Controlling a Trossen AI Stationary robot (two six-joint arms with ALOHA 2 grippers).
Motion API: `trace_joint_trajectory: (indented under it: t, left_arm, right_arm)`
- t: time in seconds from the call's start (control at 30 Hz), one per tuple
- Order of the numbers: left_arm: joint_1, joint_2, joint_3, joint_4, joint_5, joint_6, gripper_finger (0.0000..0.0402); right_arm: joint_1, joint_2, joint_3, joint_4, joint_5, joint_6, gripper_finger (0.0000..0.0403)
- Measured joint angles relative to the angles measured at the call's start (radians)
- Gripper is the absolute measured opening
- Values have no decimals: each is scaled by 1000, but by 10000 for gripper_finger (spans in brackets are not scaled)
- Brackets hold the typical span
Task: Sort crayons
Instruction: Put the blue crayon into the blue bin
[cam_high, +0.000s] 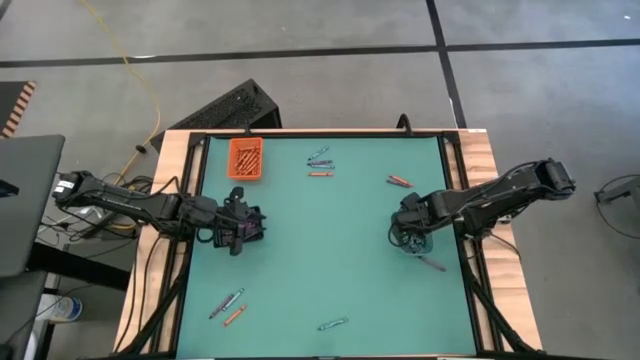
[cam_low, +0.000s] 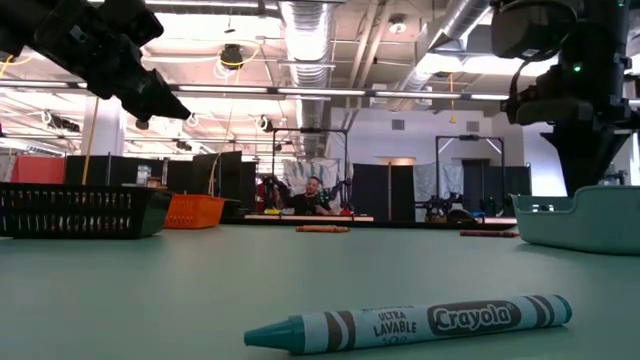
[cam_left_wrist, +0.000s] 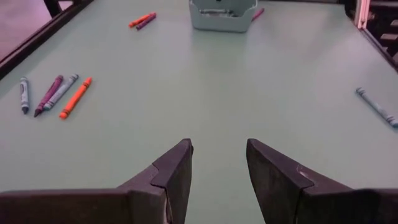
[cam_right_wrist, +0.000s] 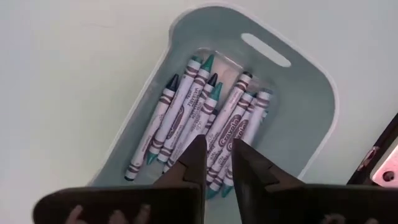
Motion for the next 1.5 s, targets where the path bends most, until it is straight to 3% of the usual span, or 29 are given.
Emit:
trace_joint_trajectory:
  t: [0.2, 0.33, 0.47, 0.6, 0.87, 1.0, 1.23, 1.33, 1.5]
  left_arm:
    - [0, 0, 0, 54, 0, -8, 141]
    - [0, 0, 0, 48, 22, -69, 141]
    - [-10, 5, 106, -195, 125, -193, 137]
    - [-104, 50, 280, -430, 138, -312, 123]
    - [-392, 309, 459, -500, 154, -603, 99]
    - [-497, 477, 495, -518, 184, -757, 98]
    - [-551, 687, 510, -618, 233, -978, 98]
    - [-551, 749, 509, -631, 285, -957, 98]
    - [-535, 814, 509, -627, 271, -884, 98]
  right_arm:
    - [7, -2, 62, -52, 4, -76, 78]
    - [57, -5, 115, -32, 162, -88, 79]
    - [122, -6, 121, 114, 376, -198, 79]
    - [174, 3, 121, 296, 496, -282, 79]
    - [276, 3, 70, 698, 526, -517, 79]
    - [324, 3, 49, 784, 538, -573, 79]
    - [377, 3, 49, 794, 612, -570, 79]
    - [375, 3, 49, 794, 623, -569, 79]
    - [357, 3, 49, 793, 628, -567, 79]
